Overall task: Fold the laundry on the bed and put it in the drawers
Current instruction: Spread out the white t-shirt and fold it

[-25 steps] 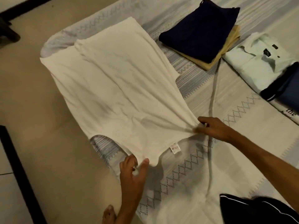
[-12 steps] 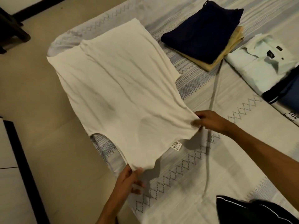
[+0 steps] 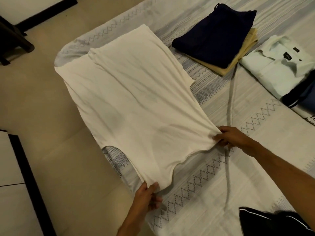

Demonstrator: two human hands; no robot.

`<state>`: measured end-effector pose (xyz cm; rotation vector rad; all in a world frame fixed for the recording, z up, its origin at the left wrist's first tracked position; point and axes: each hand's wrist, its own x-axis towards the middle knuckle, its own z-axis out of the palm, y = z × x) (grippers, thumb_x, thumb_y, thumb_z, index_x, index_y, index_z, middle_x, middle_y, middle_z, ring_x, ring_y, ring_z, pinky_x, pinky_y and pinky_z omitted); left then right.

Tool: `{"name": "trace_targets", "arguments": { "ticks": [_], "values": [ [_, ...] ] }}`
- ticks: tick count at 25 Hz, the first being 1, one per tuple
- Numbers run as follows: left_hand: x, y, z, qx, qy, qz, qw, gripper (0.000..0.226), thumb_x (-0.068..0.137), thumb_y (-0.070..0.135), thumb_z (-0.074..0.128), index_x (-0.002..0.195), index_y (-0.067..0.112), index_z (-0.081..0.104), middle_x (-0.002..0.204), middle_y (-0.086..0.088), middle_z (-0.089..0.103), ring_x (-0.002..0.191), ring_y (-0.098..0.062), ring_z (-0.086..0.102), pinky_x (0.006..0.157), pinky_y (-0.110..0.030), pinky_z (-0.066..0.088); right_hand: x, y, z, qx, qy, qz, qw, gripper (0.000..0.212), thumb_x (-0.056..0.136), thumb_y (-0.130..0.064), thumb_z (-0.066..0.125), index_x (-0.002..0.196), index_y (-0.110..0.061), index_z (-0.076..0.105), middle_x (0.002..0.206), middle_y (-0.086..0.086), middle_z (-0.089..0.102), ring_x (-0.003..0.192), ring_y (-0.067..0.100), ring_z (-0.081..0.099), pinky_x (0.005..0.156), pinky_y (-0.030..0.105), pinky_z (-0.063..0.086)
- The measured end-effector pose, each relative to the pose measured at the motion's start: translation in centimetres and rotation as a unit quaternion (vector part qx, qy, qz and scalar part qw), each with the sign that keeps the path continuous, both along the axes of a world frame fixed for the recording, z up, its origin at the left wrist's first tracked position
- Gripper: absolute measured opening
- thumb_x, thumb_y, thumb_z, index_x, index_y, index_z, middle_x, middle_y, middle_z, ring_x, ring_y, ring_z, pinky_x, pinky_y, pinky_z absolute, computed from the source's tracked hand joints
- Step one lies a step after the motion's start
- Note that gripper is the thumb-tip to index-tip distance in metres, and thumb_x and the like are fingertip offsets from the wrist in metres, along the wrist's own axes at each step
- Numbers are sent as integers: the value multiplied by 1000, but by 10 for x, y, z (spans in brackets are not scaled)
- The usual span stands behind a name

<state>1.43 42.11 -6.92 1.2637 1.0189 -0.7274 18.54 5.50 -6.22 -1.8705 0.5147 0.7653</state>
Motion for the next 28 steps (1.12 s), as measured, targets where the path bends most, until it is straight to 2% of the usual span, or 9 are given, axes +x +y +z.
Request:
{"name": "trace_targets", "arguments": {
  "ticks": [3, 7, 10, 12, 15, 18, 22, 25, 28],
  "values": [
    [-1, 4, 0, -14, 5, 4, 1000, 26, 98, 22, 69, 123, 15, 64, 75, -12, 68, 60, -22, 65, 54, -31, 51, -1, -4, -3, -3, -3, -128, 992, 23, 90, -21, 75, 112, -13, 72, 88, 10, 71, 70, 23, 63, 60, 32, 49],
    [1, 5, 4, -39, -5, 42, 998, 28, 96, 19, 71, 123, 21, 63, 89, -14, 72, 65, -26, 68, 52, -30, 49, -5, 6, -9, -115, -50, -51, 991, 31, 80, -12, 85, 106, -16, 70, 96, 7, 73, 86, 27, 69, 75, 38, 56],
    [-6, 10, 10, -49, -6, 91, 995, 30, 95, 10, 70, 122, 21, 63, 107, -14, 73, 74, -34, 68, 52, -33, 53, -11, 16, -9, -57, -81, -230, 968, 42, 77, 3, 81, 114, -11, 68, 105, 11, 71, 91, 27, 68, 78, 37, 57],
    [-12, 17, 12, -43, -21, 104, 993, 34, 95, 3, 69, 123, 20, 62, 118, -12, 72, 77, -37, 69, 52, -35, 56, -23, 23, -6, -92, -97, -315, 940, 43, 82, 5, 77, 121, -5, 63, 107, 13, 67, 86, 28, 67, 72, 35, 55],
    [-19, 41, 20, 9, -54, 70, 996, 45, 81, -5, 80, 119, 10, 60, 116, -12, 70, 67, -36, 69, 46, -32, 55, -52, 43, -8, -277, -138, -236, 921, 41, 87, -2, 75, 124, -1, 57, 115, 19, 61, 98, 39, 63, 79, 39, 49],
    [-3, 86, 26, 36, -39, 43, 998, 24, 93, -1, 71, 115, 2, 64, 96, -15, 70, 60, -27, 60, 45, -28, 49, -63, 98, -6, -354, -168, -120, 912, 42, 88, -6, 72, 127, -7, 54, 124, 17, 54, 98, 36, 61, 77, 43, 52],
    [67, 187, 22, 69, -74, 19, 995, 7, 97, 6, 67, 103, 3, 67, 84, -13, 72, 50, -16, 61, 46, -26, 50, -51, 227, 9, -287, -221, -93, 927, 28, 91, -9, 69, 116, -16, 60, 102, 1, 62, 82, 17, 61, 71, 34, 49],
    [137, 271, 21, 74, -103, -34, 991, 6, 98, 11, 68, 103, 8, 67, 90, -15, 72, 60, -20, 63, 55, -29, 51, -51, 347, 15, -158, -151, -142, 965, 14, 93, -20, 70, 104, -23, 62, 80, -9, 68, 66, 4, 63, 68, 30, 48],
    [203, 340, 29, 89, -151, -164, 971, 11, 96, 13, 71, 106, 13, 67, 97, -19, 75, 68, -22, 66, 60, -31, 50, -54, 447, 8, -178, -118, -112, 971, 50, 87, -45, 72, 131, -29, 55, 114, -10, 62, 97, 6, 61, 83, 34, 53]
  ]
}}
